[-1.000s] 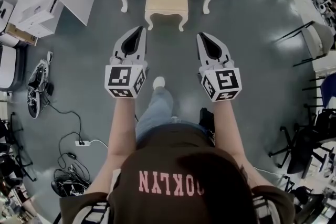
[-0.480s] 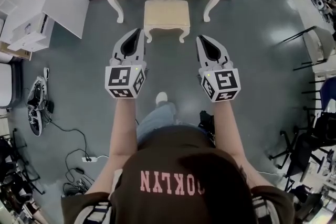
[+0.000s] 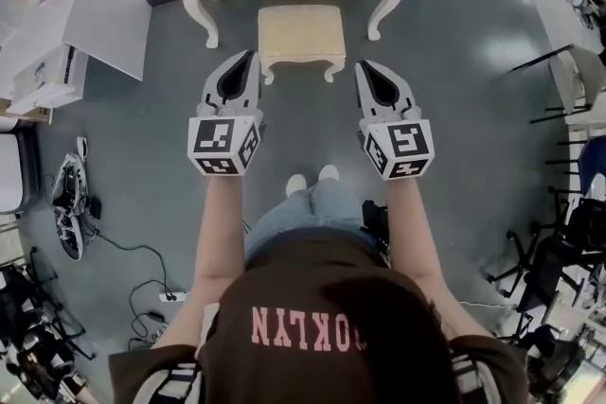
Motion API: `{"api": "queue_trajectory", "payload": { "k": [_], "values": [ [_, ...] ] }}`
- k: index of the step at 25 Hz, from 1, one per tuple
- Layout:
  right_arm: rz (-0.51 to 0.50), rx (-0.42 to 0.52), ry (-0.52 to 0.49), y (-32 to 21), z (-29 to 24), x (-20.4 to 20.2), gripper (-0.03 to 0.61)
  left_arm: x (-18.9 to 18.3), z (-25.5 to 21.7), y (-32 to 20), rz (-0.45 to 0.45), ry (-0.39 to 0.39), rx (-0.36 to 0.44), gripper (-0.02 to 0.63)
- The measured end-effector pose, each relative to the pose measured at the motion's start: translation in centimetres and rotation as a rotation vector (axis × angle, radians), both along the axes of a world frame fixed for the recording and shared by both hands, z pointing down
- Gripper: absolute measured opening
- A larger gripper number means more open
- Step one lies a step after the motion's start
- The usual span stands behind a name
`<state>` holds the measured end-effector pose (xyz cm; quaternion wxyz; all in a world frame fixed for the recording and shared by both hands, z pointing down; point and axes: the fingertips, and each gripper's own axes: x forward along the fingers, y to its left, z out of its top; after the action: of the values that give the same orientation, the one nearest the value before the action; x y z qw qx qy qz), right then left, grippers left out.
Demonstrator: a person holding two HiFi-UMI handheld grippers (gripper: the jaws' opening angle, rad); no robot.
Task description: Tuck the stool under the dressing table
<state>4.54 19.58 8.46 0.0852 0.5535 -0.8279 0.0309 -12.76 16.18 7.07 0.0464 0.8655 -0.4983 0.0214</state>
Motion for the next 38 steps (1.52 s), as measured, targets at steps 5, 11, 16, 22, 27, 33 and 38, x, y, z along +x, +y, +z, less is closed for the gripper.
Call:
{"api": "queue_trajectory", "payload": {
  "k": [5,11,16,22,27,33,38],
  "values": [
    [0.016,-0.034,0.002,-2.6,1.6,1.2,-0.002,0.7,1.7,-2.9,0.0,-0.003,-0.034,0.006],
    [-0.014,-0.059,0.009,-6.6,2.6,2.0,-0.002,1.5,2.7,-7.1,-0.022,-0.015,-0.063,0.006],
    [-0.039,-0.073,0.006,-11.0,3.3,3.7,-0.002,3.1,3.5,-11.0,-0.034,-0.041,-0.083,0.006],
    [-0.046,-0.085,-0.026,-16.8,3.4,6.2,-0.002,4.5,4.1,-15.3,-0.058,-0.043,-0.1,0.007],
    [-0.091,-0.138,-0.007,-20.0,5.6,7.4,-0.002,5.1,5.8,-17.9,-0.078,-0.07,-0.138,0.008],
    [-0.105,-0.223,-0.009,-22.7,10.0,8.6,-0.002,5.3,9.8,-20.8,-0.097,-0.079,-0.21,0.008],
    [-0.096,-0.309,-0.034,-24.0,14.4,8.8,-0.002,4.7,14.1,-22.4,-0.116,-0.071,-0.296,0.008]
  ]
}}
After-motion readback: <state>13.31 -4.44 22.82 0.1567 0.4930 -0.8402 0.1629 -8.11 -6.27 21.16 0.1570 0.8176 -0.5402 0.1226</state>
